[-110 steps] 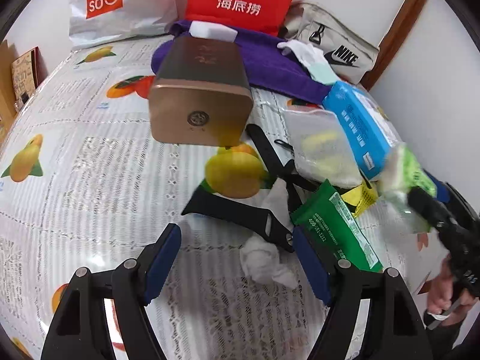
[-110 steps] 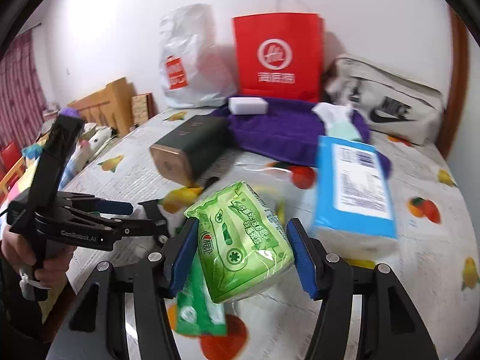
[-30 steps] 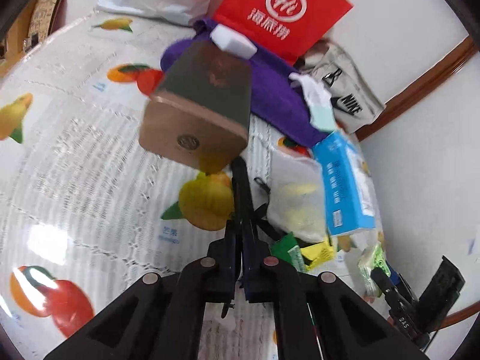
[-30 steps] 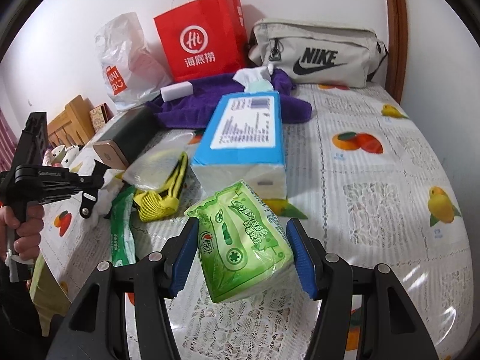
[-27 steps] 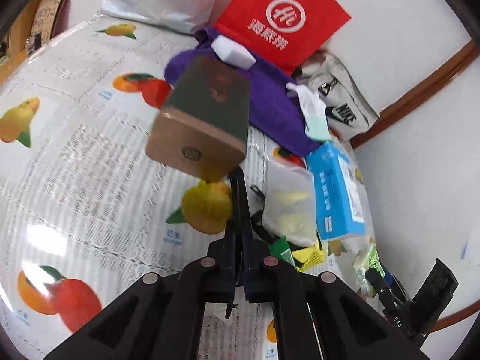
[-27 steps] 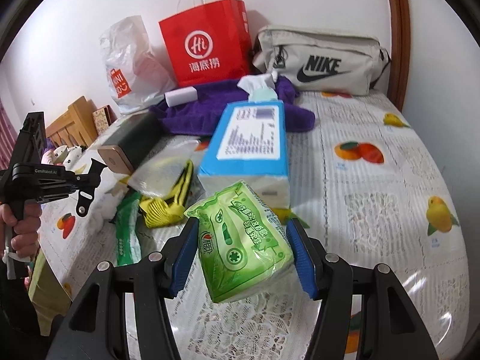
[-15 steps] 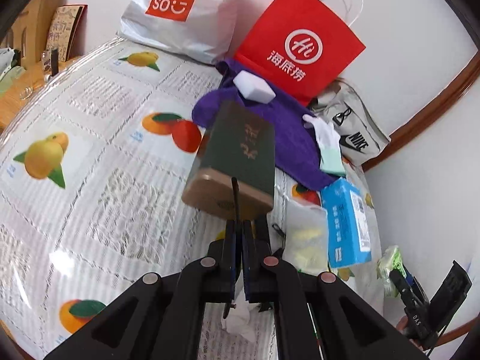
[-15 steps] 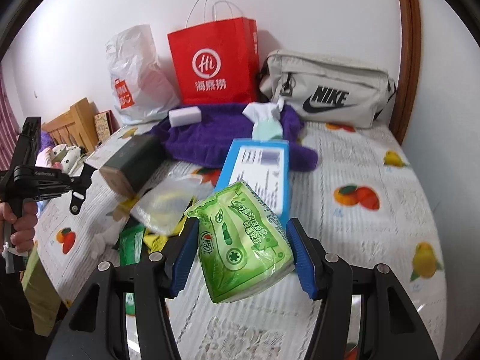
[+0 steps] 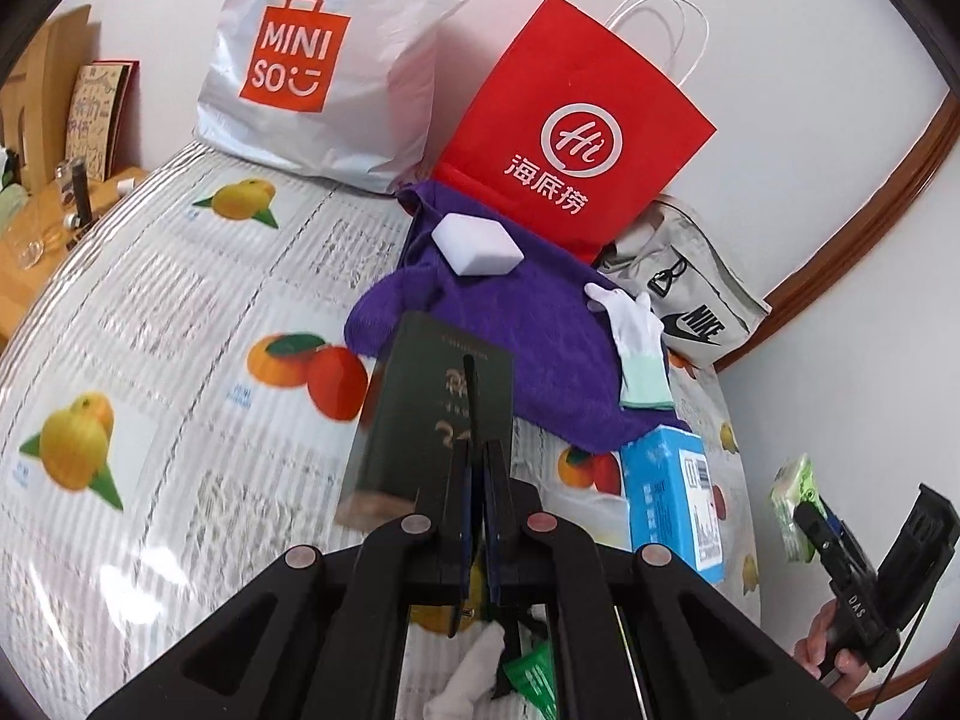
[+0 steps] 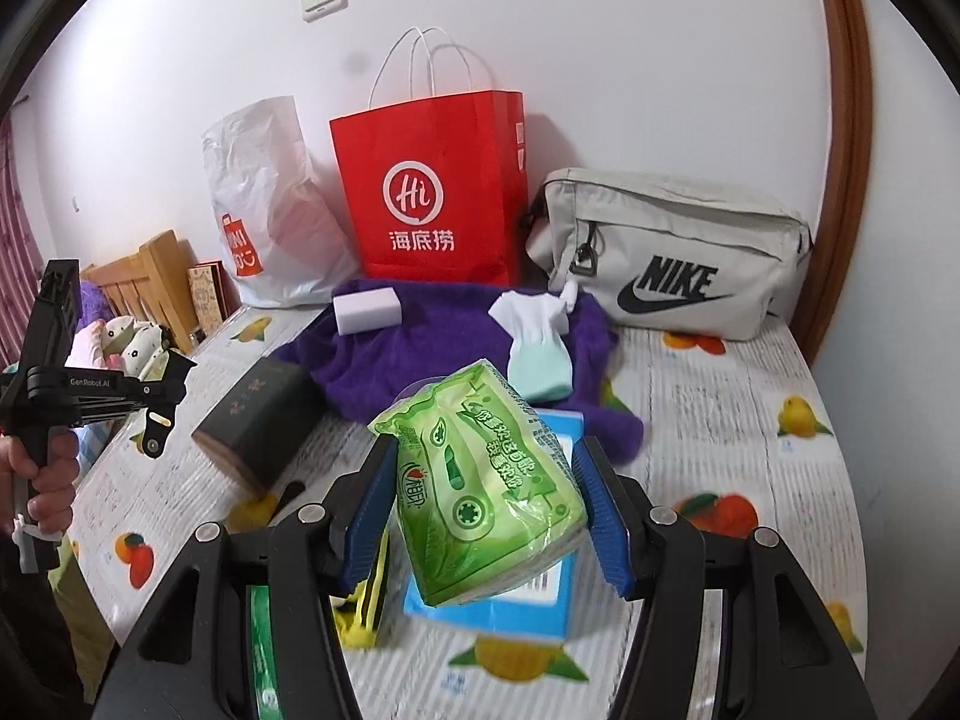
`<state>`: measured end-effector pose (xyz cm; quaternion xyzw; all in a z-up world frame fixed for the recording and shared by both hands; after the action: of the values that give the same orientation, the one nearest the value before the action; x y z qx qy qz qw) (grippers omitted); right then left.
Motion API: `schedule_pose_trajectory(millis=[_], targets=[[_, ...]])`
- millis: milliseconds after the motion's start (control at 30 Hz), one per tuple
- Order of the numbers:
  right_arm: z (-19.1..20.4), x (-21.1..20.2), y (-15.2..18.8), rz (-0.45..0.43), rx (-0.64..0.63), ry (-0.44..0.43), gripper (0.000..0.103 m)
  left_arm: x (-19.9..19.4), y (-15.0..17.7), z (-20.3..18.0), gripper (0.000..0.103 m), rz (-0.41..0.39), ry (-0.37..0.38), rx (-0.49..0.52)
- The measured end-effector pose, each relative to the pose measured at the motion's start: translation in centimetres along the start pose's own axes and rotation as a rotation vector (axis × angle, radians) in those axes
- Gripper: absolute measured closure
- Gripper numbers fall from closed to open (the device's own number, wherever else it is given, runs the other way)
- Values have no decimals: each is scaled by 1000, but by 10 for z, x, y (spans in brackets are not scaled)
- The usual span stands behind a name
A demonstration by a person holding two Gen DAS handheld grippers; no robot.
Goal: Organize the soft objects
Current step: 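Carry the wipe pack and strap toward the purple towel with both grippers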
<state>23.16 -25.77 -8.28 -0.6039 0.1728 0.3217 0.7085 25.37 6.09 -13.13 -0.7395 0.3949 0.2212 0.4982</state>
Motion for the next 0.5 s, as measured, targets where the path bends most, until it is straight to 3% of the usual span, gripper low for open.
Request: schedule_pose_trajectory(millis=[500], targets=[[-5,53,-34,31,-11,7,45,39,-37,3,99,30,-24,19]])
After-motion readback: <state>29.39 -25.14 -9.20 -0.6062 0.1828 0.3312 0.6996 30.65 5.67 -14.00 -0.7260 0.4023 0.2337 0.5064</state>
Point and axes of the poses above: each gripper's, at about its wrist camera, not at the fingertips, and x roughly the way its jaws point, z to its left, y to its underside, the point moved 7 cm from there along x, roughly the way its jaws point, and after that the axes turned 8 degrees about x, right-handed, at the moved point
